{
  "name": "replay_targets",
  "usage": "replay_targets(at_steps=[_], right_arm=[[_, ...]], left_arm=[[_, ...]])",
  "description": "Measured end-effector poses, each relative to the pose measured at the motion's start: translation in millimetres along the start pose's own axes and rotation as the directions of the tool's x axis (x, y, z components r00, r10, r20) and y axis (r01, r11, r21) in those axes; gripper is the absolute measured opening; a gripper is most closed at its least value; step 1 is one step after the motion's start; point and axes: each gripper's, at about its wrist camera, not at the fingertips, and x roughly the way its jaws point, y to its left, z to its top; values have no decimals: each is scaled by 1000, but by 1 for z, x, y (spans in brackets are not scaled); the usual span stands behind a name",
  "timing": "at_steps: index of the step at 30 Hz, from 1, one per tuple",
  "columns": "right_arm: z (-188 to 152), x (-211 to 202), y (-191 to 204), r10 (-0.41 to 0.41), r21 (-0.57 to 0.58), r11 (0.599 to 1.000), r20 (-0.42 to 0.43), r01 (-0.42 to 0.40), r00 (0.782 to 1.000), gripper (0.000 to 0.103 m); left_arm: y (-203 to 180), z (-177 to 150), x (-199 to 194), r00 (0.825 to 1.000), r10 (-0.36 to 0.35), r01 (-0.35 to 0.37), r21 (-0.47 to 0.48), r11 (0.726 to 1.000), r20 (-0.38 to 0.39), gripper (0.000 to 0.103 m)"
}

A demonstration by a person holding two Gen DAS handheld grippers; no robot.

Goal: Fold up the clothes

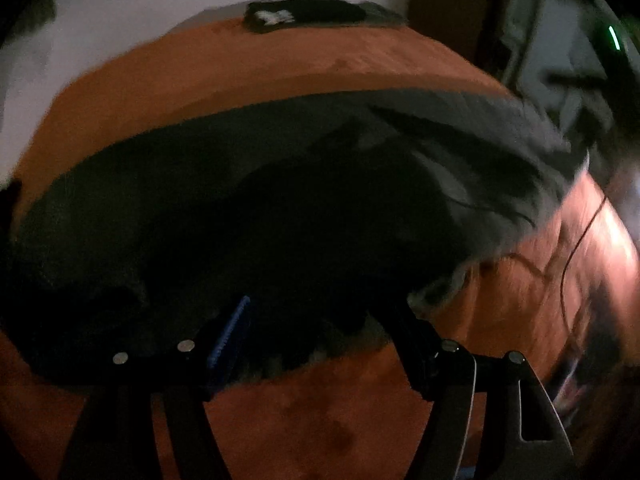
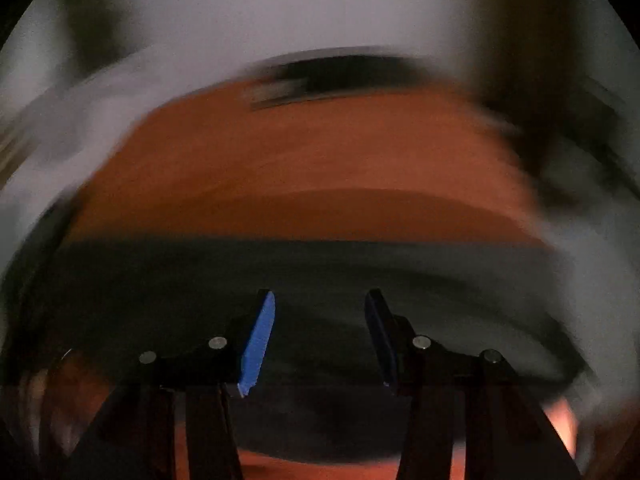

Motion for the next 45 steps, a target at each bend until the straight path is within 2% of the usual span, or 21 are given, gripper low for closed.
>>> replay_targets(at_steps=[1,3,5,6,8,11,12,13,16,19,23,25,26,29,32,34,37,40,41,43,45], right_arm=[[3,22,30,101,-81,991,-47,-105,994,46],[-2,61,85,215,-198,948,-173,-247,961,46],[-14,93,133,246,-308,891,-291,-334,925,46],[-23,103,152,227,-388,854,-321,-346,919,46],[-46,114,192,144,-584,749,-319,-314,937,46],[-77,119,226,39,-796,583,-176,-166,984,45],[-82,121,230,22,-815,563,-147,-134,989,33],[-84,124,232,10,-821,559,-131,-114,991,13],[-83,112,225,44,-801,591,-89,-98,995,5],[-91,111,212,34,-789,604,-118,-114,992,5],[-108,122,214,-34,-804,583,-164,-114,986,16],[-90,108,210,52,-723,659,-232,-208,971,40],[-79,99,207,110,-667,697,-264,-263,958,40],[-40,86,181,302,-382,829,-308,-408,902,40],[-33,101,179,307,-240,884,-351,-402,885,40],[-41,101,183,290,-228,891,-378,-392,879,39],[-39,96,182,311,-243,878,-364,-412,878,39],[-36,105,172,338,-223,878,-338,-424,878,39],[-37,107,173,342,-214,880,-337,-425,877,39],[-41,114,174,332,-206,886,-346,-416,878,39],[-45,134,182,259,-237,901,-375,-362,890,39]], left_arm=[[-6,-2,-2,1000,1,0,35,999,-4,71],[-16,-5,-4,1000,5,-4,76,997,-9,71],[-24,-8,-2,1000,30,-29,95,995,-8,71],[-26,-7,0,999,46,-45,92,995,-1,71],[-28,-5,6,997,71,-73,71,995,24,71],[-33,1,19,996,81,-82,30,996,44,71],[-35,3,22,996,73,-74,31,997,43,71],[-38,5,23,997,69,-71,36,997,44,71],[-41,4,24,989,126,-132,74,988,76,71],[-32,5,40,989,147,-147,29,989,12,78],[-23,9,47,987,153,-154,-12,988,-43,77],[-16,13,18,994,110,-109,-28,994,17,77],[-12,15,4,994,97,-96,-35,995,54,77],[2,20,-3,976,205,-199,-83,977,72,77],[14,18,7,995,85,-76,-179,981,43,77],[4,15,8,997,1,11,-151,988,79,77],[-34,9,14,996,36,-38,32,999,81,77],[-65,4,31,996,62,-72,167,983,66,77],[-74,5,41,993,99,-110,195,975,63,77],[-83,9,70,961,276,-276,203,939,27,78],[-76,13,83,961,276,-271,115,956,-29,79]])
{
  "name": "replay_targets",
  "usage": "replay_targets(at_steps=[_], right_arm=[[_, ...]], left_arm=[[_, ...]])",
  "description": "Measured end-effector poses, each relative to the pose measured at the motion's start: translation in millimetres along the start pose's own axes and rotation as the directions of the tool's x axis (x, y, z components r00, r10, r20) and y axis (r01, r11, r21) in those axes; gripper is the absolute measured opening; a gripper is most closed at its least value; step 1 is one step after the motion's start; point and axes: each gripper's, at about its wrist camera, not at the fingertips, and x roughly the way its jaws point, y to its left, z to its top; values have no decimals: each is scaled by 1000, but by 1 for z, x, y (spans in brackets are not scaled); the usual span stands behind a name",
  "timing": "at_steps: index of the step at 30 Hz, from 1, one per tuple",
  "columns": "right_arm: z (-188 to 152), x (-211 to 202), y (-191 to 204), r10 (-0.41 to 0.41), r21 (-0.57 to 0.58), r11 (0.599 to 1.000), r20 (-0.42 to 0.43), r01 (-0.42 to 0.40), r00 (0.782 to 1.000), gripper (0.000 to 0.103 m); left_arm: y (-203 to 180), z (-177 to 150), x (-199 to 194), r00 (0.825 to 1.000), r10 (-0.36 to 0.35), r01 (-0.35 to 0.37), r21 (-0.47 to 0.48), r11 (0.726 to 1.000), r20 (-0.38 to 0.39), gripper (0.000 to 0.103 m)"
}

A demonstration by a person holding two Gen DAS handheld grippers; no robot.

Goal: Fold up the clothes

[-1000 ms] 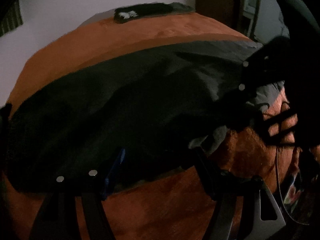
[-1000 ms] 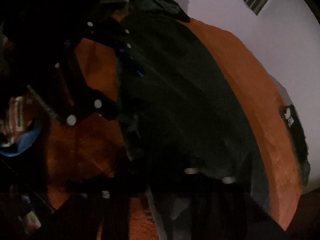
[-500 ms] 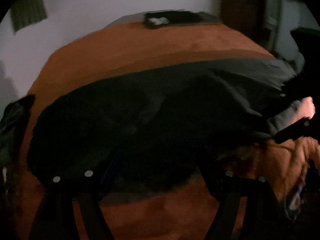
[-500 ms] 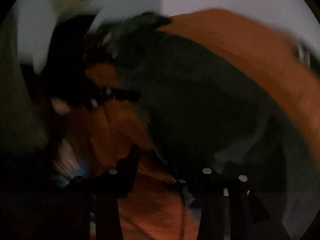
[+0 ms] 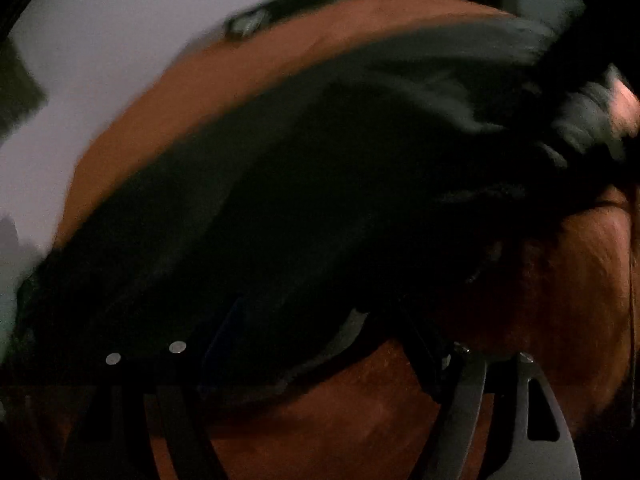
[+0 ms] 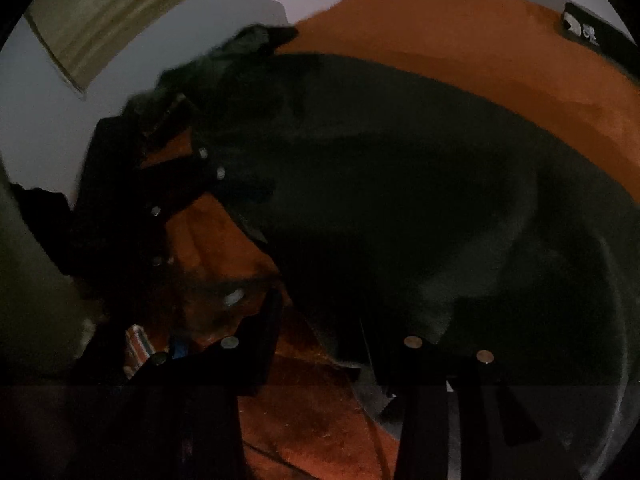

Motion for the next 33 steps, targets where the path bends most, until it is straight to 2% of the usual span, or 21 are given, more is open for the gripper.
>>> replay_targets(at_steps=[2,5,8,10,12,14,15,18,20,21,22,23,25,27,29,31,33], right_arm=[[-1,18,5,-76,-32,997,-52,74,996,37],[-1,20,19,-131,-105,987,-51,125,990,37],[4,-1,12,-41,-62,997,1,41,999,37],[10,-19,0,53,20,998,72,-54,996,37],[15,-32,-10,103,65,992,126,-112,987,37],[25,-28,-13,137,78,986,132,-148,982,22],[30,-24,-13,152,74,984,118,-161,981,1],[33,8,-15,175,71,982,23,-176,984,0],[23,27,-18,165,102,982,-38,-161,985,0],[18,36,-20,161,117,981,-69,-152,985,0],[15,40,-19,149,113,984,-82,-139,985,0],[15,40,-15,130,92,988,-80,-123,988,0],[16,40,-7,92,51,995,-74,-89,993,0],[16,31,-6,93,41,995,-65,-90,994,0],[13,9,-11,124,57,991,-27,-123,992,0],[8,-6,-17,84,55,995,-20,-83,996,0],[2,-8,-22,42,77,996,-32,-39,999,0]], left_arm=[[5,5,3,1000,-24,23,-86,996,-20,80],[14,-6,-8,998,-66,66,-94,993,4,80],[44,-30,-40,981,-185,192,-125,973,67,79],[64,-37,-54,973,-215,226,-142,964,84,79],[79,-35,-61,970,-224,237,-177,955,90,79],[95,-16,-51,963,-251,268,-246,931,99,79],[102,-6,-43,958,-263,285,-279,917,114,79],[97,12,-32,959,-240,279,-374,884,150,79],[78,13,-13,971,-222,240,-354,904,91,79],[65,10,-5,982,-182,187,-312,932,43,79],[50,6,9,993,-114,107,-237,966,-16,78],[36,-3,13,997,-66,61,-166,984,-26,78],[33,-7,7,999,-37,39,-137,990,15,78],[41,3,0,997,-70,72,-187,980,18,76],[46,14,-17,987,-137,152,-227,962,80,76],[39,25,-29,977,-175,197,-200,960,123,76],[28,29,-26,976,-182,200,-165,966,116,76]])
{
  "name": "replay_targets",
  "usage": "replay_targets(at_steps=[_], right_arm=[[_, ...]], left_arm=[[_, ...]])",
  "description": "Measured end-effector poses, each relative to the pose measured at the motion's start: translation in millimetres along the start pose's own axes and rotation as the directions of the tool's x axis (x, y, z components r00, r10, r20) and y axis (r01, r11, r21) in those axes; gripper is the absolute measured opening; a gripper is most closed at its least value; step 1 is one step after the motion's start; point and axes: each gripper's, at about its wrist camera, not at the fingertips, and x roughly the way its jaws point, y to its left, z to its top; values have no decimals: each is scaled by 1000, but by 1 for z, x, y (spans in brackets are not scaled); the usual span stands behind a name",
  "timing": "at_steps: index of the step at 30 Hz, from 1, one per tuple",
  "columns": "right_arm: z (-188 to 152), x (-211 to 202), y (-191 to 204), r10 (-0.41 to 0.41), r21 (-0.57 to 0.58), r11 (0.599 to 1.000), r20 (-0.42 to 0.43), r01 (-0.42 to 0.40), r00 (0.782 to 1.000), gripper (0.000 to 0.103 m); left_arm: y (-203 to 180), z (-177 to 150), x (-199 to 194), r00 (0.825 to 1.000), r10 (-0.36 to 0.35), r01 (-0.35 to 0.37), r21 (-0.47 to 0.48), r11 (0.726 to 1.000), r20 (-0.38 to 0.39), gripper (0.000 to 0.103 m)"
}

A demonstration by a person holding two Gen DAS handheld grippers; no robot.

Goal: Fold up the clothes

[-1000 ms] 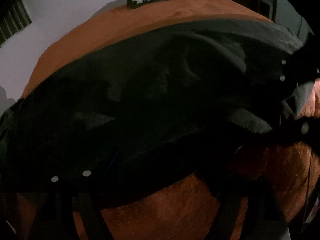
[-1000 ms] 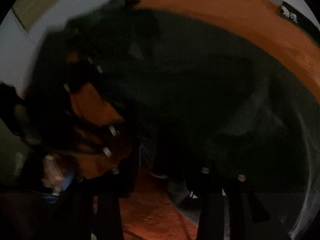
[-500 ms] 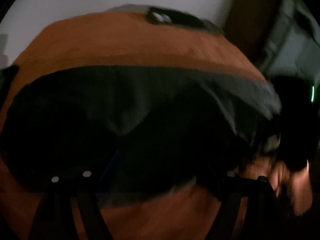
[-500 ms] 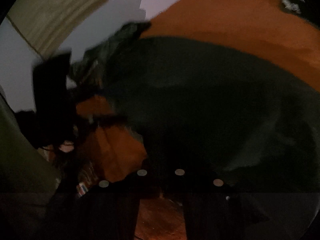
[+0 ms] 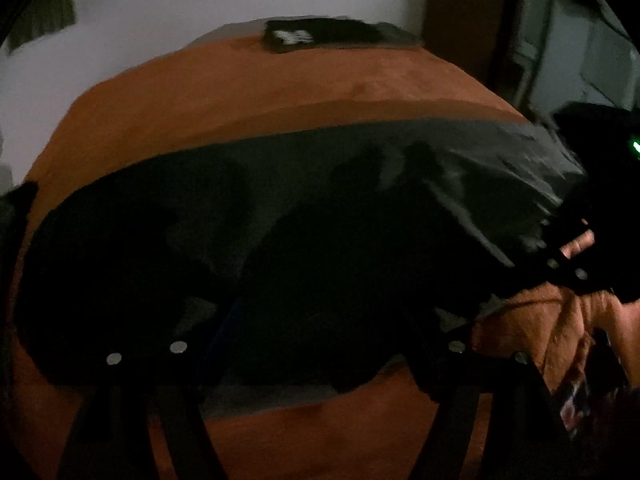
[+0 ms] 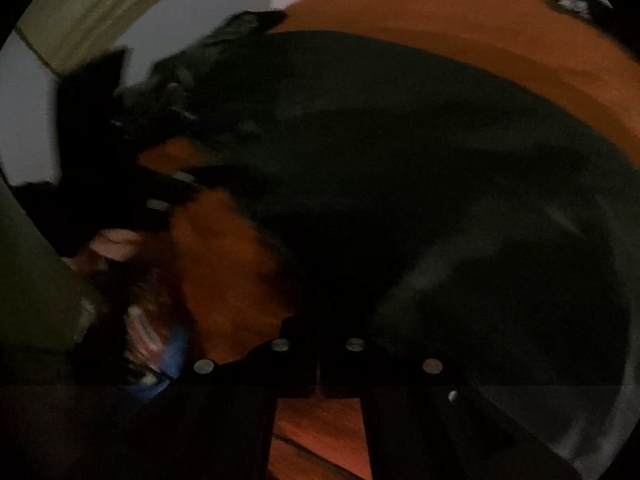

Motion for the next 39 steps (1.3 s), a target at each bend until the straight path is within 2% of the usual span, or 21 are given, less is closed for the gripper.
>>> replay_targets(at_steps=[2,5,8,11,12,16,19,21,26,31,33,39], right_arm=[[-6,5,-11,-9,61,998,-15,10,1000,0],[-12,23,-15,-20,83,996,-36,23,999,0],[-17,36,-16,-30,91,995,-53,35,998,0],[-14,28,-18,-9,104,994,-58,15,998,0],[-14,25,-19,-2,112,994,-60,8,998,0],[-9,16,-21,-11,120,993,-38,15,999,0],[-16,23,-29,-79,138,986,-84,90,993,0],[-17,26,-32,-74,159,983,-90,88,993,0],[-24,19,-39,-124,107,985,-95,134,988,0],[-18,18,-42,-131,132,981,-112,145,985,0],[-17,18,-39,-149,115,980,-120,163,981,0],[-14,9,-35,-173,93,978,-148,188,974,0]], left_arm=[[-11,1,21,999,24,-23,37,999,-40,76],[-25,-12,58,992,77,-68,93,993,-102,76],[-23,-2,53,994,46,-42,52,998,-94,76],[-25,4,41,998,-21,23,24,999,-52,76],[-27,3,39,999,-19,21,36,999,-48,76],[-34,-5,71,987,107,-92,129,987,-116,78],[-27,4,79,992,60,-56,40,998,-114,78],[-30,7,83,992,60,-56,39,998,-115,78],[-36,19,94,991,71,-67,40,997,-110,78],[-32,20,87,990,77,-75,24,997,-120,78],[-27,17,71,989,73,-71,16,997,-127,78],[-46,21,62,980,112,-100,82,992,-166,77]])
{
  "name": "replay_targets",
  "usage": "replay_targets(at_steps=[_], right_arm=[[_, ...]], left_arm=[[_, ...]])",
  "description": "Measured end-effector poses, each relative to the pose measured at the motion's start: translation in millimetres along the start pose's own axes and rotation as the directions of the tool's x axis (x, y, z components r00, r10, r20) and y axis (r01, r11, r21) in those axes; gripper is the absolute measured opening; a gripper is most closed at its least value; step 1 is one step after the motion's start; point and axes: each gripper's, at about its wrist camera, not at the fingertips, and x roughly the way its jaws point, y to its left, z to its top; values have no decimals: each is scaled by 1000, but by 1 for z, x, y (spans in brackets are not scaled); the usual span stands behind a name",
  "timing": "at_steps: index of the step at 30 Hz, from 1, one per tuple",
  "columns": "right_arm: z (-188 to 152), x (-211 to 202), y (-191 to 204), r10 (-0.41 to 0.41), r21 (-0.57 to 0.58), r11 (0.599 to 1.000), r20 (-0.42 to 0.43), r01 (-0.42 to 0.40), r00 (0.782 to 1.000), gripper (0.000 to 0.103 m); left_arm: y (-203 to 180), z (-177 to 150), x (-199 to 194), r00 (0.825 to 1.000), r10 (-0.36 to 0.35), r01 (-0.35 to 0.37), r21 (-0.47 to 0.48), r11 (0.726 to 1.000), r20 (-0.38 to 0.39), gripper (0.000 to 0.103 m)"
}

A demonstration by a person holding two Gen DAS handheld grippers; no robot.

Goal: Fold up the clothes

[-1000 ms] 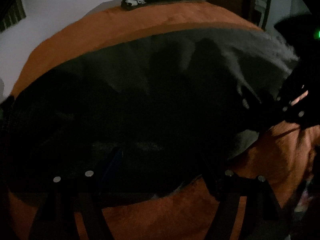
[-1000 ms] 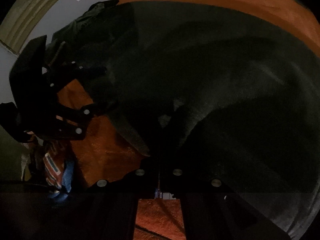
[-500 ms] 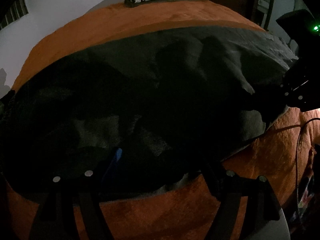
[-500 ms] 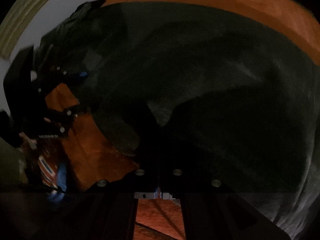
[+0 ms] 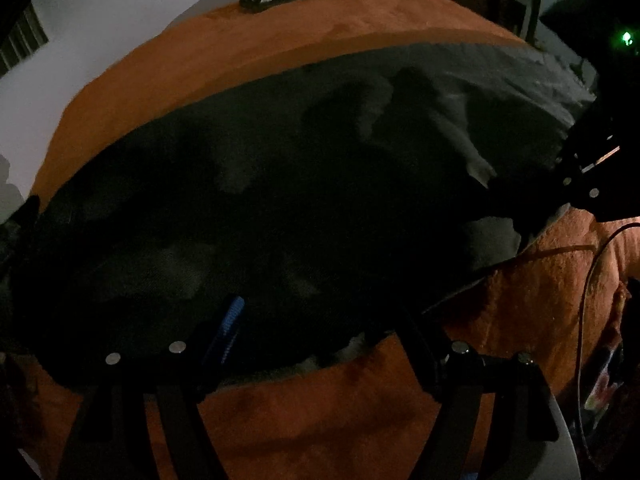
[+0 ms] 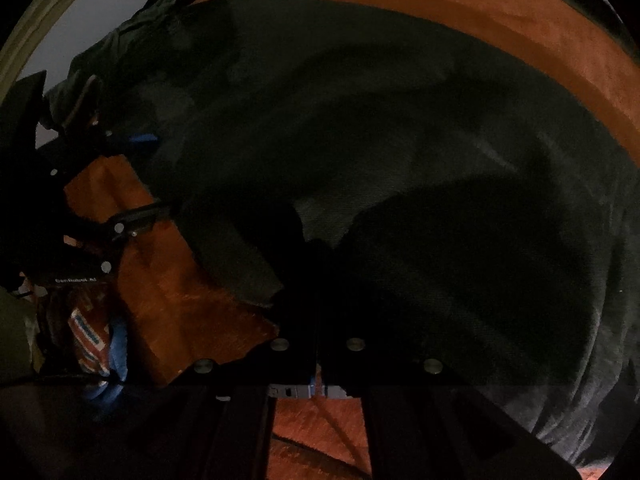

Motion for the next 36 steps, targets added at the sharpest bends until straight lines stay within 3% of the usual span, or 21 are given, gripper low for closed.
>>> replay_targets(at_steps=[5,8,10,15,19,22,25,28,31,36], right_arm=[[6,-7,11,15,-46,999,24,-14,1000,0],[4,8,9,-19,-57,998,-10,19,1000,1],[4,12,5,-19,-38,999,-13,18,1000,1],[5,-4,-7,-27,-18,999,25,28,999,0],[14,-40,-44,-116,99,990,119,104,986,2],[18,-63,-80,-198,252,955,152,156,968,12],[9,-86,-97,-228,313,936,194,160,954,12],[4,-99,-83,-270,310,931,226,194,936,13],[-1,-93,-69,-276,327,924,221,195,935,14],[-19,-103,-60,-297,325,921,227,215,928,14]], left_arm=[[-2,10,3,999,-31,31,-41,999,8,78],[-7,11,20,999,-11,10,-23,1000,-32,78],[0,10,30,998,-31,27,-73,997,-52,79],[23,23,6,996,-81,83,-135,987,21,79],[63,41,-23,988,-127,144,-238,961,84,79],[87,57,-25,985,-157,170,-309,936,65,79],[102,71,-23,984,-172,174,-365,915,37,79],[91,66,-27,985,-172,170,-406,898,32,79],[78,58,-35,985,-167,169,-438,883,45,79],[68,43,-51,992,-115,128,-413,901,57,79]])
